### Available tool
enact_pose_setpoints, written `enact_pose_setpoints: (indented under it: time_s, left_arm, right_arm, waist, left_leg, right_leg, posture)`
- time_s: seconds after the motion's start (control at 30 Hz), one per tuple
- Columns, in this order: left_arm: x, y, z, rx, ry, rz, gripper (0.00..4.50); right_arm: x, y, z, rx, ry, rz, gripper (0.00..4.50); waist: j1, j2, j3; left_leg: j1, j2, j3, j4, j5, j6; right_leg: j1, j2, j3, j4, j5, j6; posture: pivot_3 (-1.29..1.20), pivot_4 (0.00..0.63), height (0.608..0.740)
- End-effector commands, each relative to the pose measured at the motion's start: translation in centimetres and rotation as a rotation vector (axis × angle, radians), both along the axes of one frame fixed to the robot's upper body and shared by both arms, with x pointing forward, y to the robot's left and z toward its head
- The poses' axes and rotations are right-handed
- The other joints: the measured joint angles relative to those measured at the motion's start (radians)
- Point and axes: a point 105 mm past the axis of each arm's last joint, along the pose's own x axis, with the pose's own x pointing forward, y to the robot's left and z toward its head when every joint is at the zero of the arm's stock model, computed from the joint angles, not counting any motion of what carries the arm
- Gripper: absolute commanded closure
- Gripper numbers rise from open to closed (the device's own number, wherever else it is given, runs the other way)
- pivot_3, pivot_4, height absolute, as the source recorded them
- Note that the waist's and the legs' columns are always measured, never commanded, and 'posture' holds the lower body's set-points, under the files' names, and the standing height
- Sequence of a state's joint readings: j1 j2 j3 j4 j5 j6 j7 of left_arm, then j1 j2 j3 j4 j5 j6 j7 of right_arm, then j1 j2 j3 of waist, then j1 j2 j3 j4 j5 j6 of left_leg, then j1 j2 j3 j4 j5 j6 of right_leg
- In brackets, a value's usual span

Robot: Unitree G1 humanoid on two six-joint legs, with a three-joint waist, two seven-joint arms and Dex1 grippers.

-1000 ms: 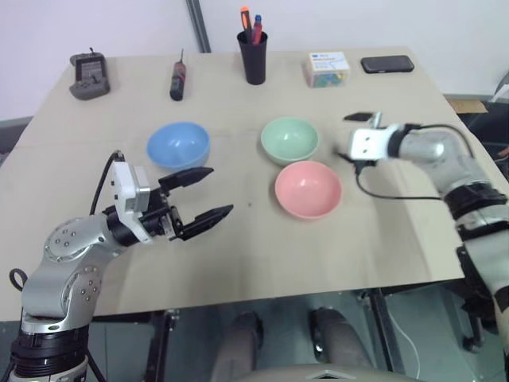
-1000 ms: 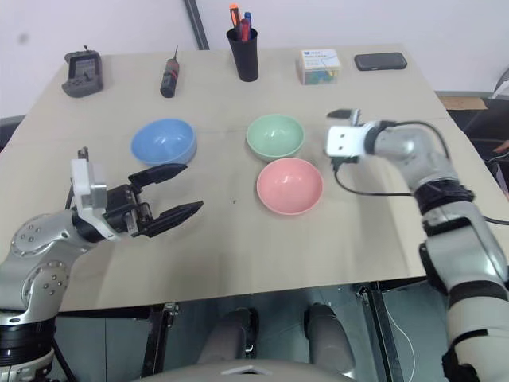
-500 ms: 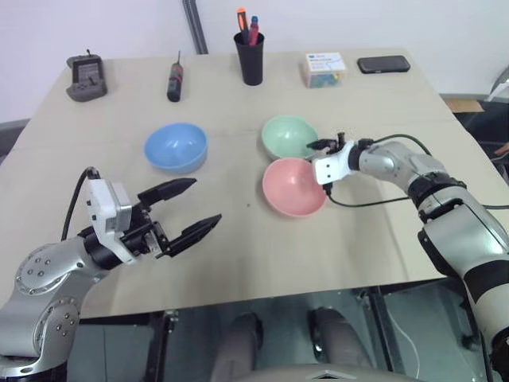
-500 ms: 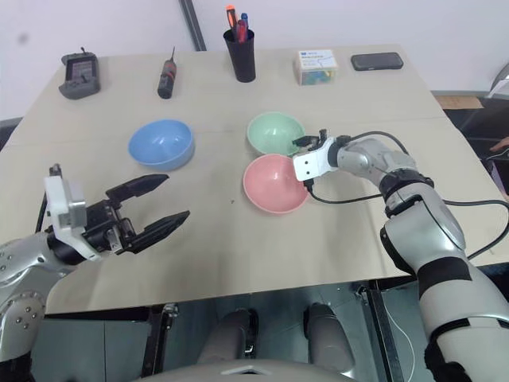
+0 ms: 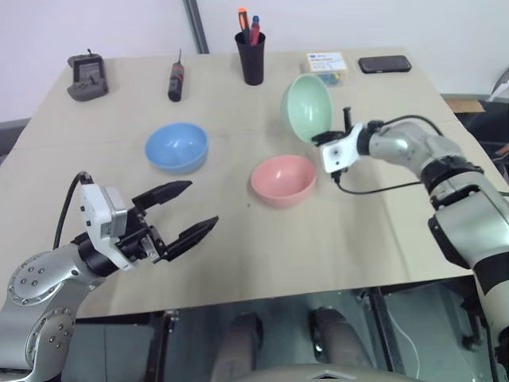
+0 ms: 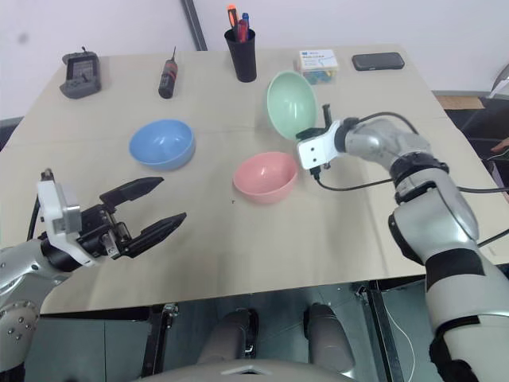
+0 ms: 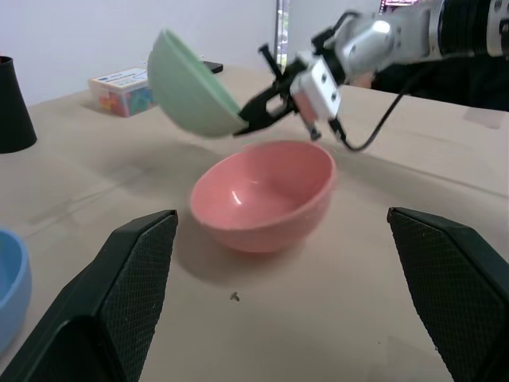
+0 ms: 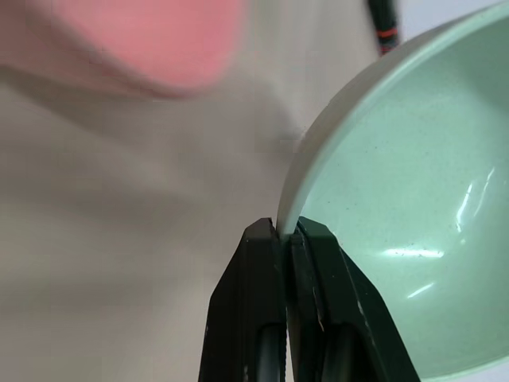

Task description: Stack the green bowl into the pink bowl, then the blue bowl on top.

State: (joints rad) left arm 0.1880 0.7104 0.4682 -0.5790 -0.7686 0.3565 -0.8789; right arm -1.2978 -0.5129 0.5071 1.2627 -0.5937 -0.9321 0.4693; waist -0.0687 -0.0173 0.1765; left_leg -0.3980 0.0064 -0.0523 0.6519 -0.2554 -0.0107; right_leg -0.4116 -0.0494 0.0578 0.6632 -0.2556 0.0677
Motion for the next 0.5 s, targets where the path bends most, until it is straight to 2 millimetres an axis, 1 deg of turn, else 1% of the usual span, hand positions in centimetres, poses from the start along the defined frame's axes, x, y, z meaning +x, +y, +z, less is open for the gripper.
enact_pose_setpoints:
  time_s: [0.03,0.13,0.2,0.3,0.33,0.4,0.43,0.5]
  left_arm:
    - [0.2,-0.2,0.7,-0.006,-0.044,-0.006,0.00]
    - [0.6,0.0,0.4,-0.006,-0.040,-0.004,0.00]
    - [1.1,0.2,0.3,0.001,-0.042,0.000,0.00]
    - [1.4,0.1,0.3,0.005,-0.049,-0.001,0.00]
    - [1.5,0.1,0.4,0.003,-0.051,-0.004,0.00]
    - [1.5,0.1,0.4,0.006,-0.050,-0.008,0.00]
    - [1.5,0.2,0.5,0.008,-0.049,-0.009,0.00]
    - [1.6,0.3,0.6,0.010,-0.047,-0.005,0.00]
  right_arm:
    - [-2.4,0.6,4.3,0.111,0.042,0.159,4.49]
    - [-5.5,1.0,4.4,0.134,0.198,0.265,4.49]
    - [-7.9,1.0,3.2,0.083,0.317,0.297,4.49]
    - [-9.8,1.5,1.8,0.068,0.441,0.293,4.49]
    - [-10.2,1.6,1.4,0.065,0.459,0.293,3.98]
    - [-10.5,1.6,0.4,0.053,0.486,0.268,3.47]
    - [-10.6,1.5,0.0,0.040,0.494,0.251,2.97]
    - [-10.5,1.1,-0.6,0.027,0.505,0.222,2.29]
  waist:
    - [-0.001,0.000,0.000]
    - [0.001,0.000,0.000]
    - [0.006,0.000,0.000]
    - [0.012,0.001,0.000]
    - [0.012,0.001,0.000]
    - [0.015,0.001,0.000]
    - [0.015,0.001,0.000]
    - [0.020,0.001,0.000]
  left_leg:
    - [0.000,0.000,0.000,0.000,-0.001,0.001]
    - [0.000,0.001,-0.003,0.000,-0.001,0.002]
    - [0.000,0.004,-0.007,0.000,-0.001,0.002]
    - [0.000,0.002,-0.008,0.001,-0.001,0.002]
    - [0.000,0.002,-0.008,0.001,-0.001,0.002]
    - [0.001,0.001,-0.008,0.001,-0.001,0.002]
    - [0.001,0.001,-0.008,0.001,-0.001,0.002]
    - [0.001,0.000,-0.008,0.002,-0.001,0.002]
  right_leg:
    - [0.000,0.000,0.000,0.000,0.000,0.000]
    - [0.001,0.000,-0.001,0.000,0.000,0.000]
    - [0.002,-0.001,-0.002,0.000,0.000,0.000]
    - [0.002,-0.002,-0.003,0.000,0.000,0.000]
    - [0.002,-0.002,-0.003,0.000,0.000,0.000]
    - [0.002,-0.002,-0.003,0.001,0.000,0.000]
    - [0.002,-0.001,-0.004,0.001,0.000,0.000]
    - [0.002,-0.001,-0.004,0.001,0.000,0.000]
  posture:
    - [0.00,0.150,0.740]
    - [0.00,0.150,0.740]
    - [0.00,0.150,0.740]
    - [0.00,0.150,0.740]
    - [0.00,0.150,0.740]
    - [0.00,0.150,0.740]
    - [0.00,0.150,0.740]
    - [0.00,0.150,0.740]
